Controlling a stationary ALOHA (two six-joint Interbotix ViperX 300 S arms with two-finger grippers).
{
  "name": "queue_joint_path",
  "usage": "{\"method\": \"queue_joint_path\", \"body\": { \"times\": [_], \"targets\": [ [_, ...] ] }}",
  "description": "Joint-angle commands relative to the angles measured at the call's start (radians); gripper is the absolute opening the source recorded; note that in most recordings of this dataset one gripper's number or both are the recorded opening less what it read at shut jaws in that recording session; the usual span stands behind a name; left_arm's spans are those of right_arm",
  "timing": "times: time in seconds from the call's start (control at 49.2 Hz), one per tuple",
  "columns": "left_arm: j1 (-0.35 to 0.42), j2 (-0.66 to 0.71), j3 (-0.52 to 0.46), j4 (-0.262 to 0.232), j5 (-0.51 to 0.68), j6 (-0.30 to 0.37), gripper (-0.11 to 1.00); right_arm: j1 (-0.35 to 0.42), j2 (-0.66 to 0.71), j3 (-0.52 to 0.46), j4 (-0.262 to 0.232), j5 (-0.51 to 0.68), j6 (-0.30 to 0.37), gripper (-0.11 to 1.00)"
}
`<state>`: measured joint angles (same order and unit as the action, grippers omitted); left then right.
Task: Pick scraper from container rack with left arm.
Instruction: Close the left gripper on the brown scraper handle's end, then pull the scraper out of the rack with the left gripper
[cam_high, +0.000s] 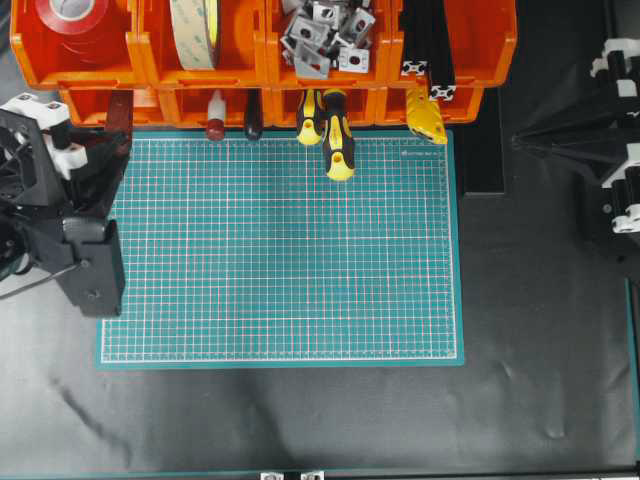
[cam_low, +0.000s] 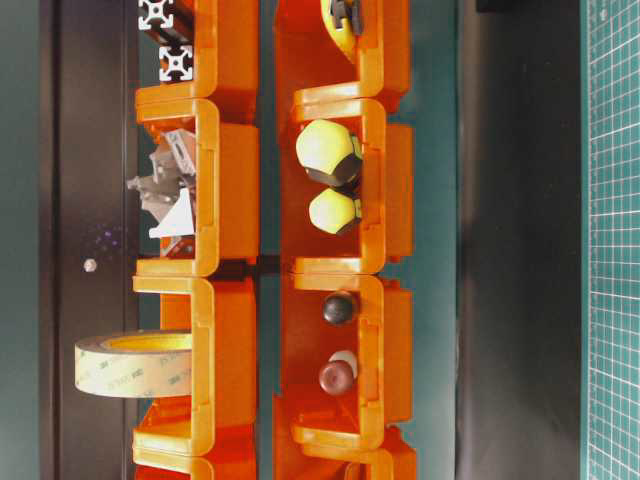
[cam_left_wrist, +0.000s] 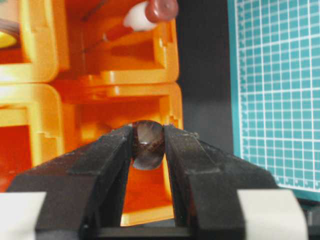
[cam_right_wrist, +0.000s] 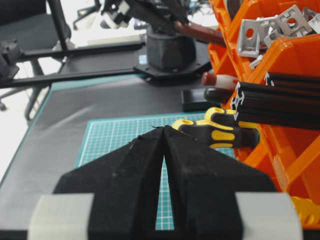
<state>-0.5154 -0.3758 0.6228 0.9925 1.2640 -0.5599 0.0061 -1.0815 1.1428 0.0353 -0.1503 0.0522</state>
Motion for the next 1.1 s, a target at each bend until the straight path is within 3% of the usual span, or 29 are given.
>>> {"method": "queue_joint_path", "body": {
  "times": [0.0,0.224,0.569,0.813,0.955,1.077],
  "targets": [
    [-0.02,-0.028,-0.046,0.005,0.017,0.005,0.22,-0.005,0.005,-0.029,0.002,-0.008,0.0,0.01],
    [-0.075,-0.052,-0.103,0.005,0.077,0.006,0.21,-0.005,0.0,-0.028,0.003,-0.008,0.0,0.01],
    [-0.166,-0.032,-0.295,0.005,0.207,0.094,0.2,-0.006,-0.002,-0.029,0.002,-0.009,0.0,0.01],
    [-0.264,0.005,-0.417,0.005,0.298,0.106,0.2,-0.006,-0.005,-0.029,0.002,-0.009,0.0,0.01],
    [-0.302,0.057,-0.468,0.005,0.265,0.114,0.2,-0.006,-0.005,-0.029,0.002,-0.011,0.0,0.01],
    [-0.302,0.101,-0.508,0.005,0.124,0.138,0.2,-0.006,-0.008,-0.031,0.002,-0.011,0.0,0.01]
  ]
}}
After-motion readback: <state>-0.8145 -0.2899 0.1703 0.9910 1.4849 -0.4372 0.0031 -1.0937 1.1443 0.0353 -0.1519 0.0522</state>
